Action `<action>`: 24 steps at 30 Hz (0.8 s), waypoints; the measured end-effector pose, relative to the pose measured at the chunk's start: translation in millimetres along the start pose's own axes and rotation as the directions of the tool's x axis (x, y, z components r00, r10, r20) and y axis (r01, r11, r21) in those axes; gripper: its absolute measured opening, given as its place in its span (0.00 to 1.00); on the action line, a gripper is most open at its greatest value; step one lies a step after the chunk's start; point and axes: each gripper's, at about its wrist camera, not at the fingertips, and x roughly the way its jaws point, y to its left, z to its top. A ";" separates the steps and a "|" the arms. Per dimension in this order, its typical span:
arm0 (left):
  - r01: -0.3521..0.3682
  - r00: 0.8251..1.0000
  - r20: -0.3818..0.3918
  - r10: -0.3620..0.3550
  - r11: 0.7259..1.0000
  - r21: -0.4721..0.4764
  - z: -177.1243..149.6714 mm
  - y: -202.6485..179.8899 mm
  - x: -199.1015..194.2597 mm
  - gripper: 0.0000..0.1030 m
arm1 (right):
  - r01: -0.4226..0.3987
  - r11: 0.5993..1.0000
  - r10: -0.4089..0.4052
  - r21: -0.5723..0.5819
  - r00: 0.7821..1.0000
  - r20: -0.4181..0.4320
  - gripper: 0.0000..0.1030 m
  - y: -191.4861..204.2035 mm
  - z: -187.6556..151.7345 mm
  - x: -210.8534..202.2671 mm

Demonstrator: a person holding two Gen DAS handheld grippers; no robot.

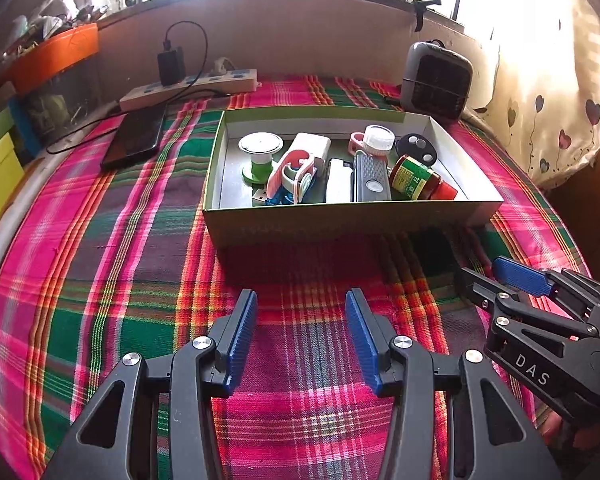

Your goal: Organize rigid objects

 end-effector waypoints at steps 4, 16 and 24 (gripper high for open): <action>-0.008 1.000 -0.007 0.008 1.000 -0.006 -3.2 -2.6 4.9 0.44 | 0.009 1.000 -0.009 -0.014 1.000 0.004 0.43 0.8 -5.7 -3.4; -0.036 0.999 -0.006 0.036 0.999 0.013 -3.1 -10.6 7.8 0.52 | 0.034 0.999 -0.034 0.001 0.999 0.012 0.59 -4.4 -7.7 -2.5; -0.049 0.999 -0.010 0.049 0.998 0.032 -3.1 -14.5 8.8 0.56 | 0.032 0.999 -0.032 0.003 0.999 0.012 0.59 -4.4 -8.0 -2.8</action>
